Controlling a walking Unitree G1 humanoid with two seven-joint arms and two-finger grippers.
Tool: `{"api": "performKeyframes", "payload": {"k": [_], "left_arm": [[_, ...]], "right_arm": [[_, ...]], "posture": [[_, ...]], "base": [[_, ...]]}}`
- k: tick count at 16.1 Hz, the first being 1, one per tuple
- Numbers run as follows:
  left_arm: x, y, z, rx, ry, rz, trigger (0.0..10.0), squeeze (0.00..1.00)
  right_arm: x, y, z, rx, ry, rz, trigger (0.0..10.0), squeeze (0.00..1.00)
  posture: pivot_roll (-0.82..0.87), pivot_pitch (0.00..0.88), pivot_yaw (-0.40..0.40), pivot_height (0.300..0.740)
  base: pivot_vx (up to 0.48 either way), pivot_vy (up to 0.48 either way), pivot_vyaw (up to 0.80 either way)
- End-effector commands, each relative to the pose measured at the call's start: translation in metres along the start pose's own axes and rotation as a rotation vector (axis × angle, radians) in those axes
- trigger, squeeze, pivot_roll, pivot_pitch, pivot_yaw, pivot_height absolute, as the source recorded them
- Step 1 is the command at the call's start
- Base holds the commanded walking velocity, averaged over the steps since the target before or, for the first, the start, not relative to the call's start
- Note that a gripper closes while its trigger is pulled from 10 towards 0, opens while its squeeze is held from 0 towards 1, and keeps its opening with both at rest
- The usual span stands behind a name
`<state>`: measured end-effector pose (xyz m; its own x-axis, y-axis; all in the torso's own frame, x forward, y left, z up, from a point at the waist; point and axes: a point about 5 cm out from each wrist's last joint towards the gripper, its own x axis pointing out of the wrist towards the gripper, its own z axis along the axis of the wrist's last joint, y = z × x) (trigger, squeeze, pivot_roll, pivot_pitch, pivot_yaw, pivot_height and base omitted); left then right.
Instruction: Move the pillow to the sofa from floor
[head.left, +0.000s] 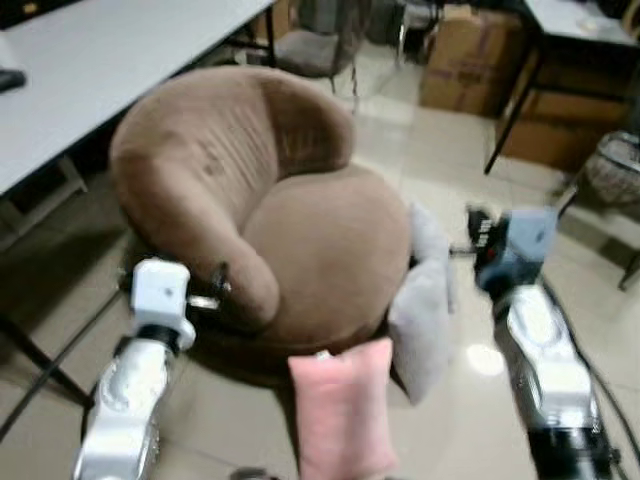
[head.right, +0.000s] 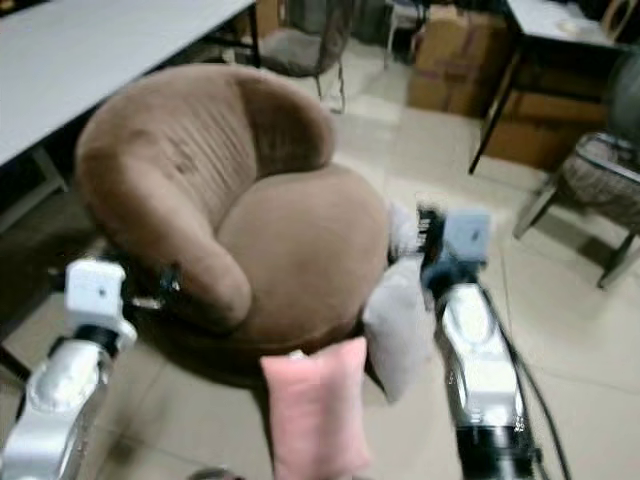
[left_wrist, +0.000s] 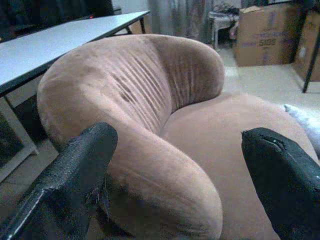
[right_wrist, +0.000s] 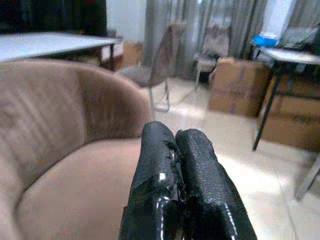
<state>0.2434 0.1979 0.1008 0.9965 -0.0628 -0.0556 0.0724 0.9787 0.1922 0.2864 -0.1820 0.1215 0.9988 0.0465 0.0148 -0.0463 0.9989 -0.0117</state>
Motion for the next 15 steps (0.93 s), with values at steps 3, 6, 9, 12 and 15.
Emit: {"api": "performKeyframes", "payload": {"k": [3, 6, 9, 12, 15], "left_arm": [[-0.006, 0.003, 0.024, 0.013, -0.058, -0.009, 10.0, 0.0], [-0.014, 0.01, 0.05, -0.019, -0.116, 0.036, 10.0, 0.0], [-0.021, 0.013, 0.037, -0.049, -0.038, 0.068, 10.0, 0.0], [-0.016, 0.008, 0.037, -0.088, -0.009, 0.026, 10.0, 1.0], [-0.012, 0.009, 0.031, -0.052, -0.012, 0.031, 10.0, 1.0]], "right_arm": [[-0.024, 0.018, 0.02, -0.027, -0.028, 0.044, 10.0, 0.0], [-0.047, 0.018, 0.034, -0.004, -0.013, 0.005, 10.0, 0.0], [-0.056, 0.008, 0.016, 0.022, 0.07, -0.088, 10.0, 0.0], [-0.047, 0.01, 0.008, -0.07, 0.122, -0.04, 10.0, 1.0], [-0.048, 0.01, 0.009, 0.013, 0.1, 0.005, 10.0, 1.0]], "posture": [[0.06, 0.0, 0.002, 0.74], [0.05, 0.0, 0.008, 0.74], [0.06, 0.0, -0.001, 0.74], [0.08, 0.0, -0.008, 0.74], [0.05, 0.0, -0.005, 0.74]], "base": [[0.0, 0.0, 0.0], [0.0, 0.0, 0.0], [0.0, 0.0, 0.0], [0.0, 0.0, 0.0], [0.0, 0.0, 0.0]]}}
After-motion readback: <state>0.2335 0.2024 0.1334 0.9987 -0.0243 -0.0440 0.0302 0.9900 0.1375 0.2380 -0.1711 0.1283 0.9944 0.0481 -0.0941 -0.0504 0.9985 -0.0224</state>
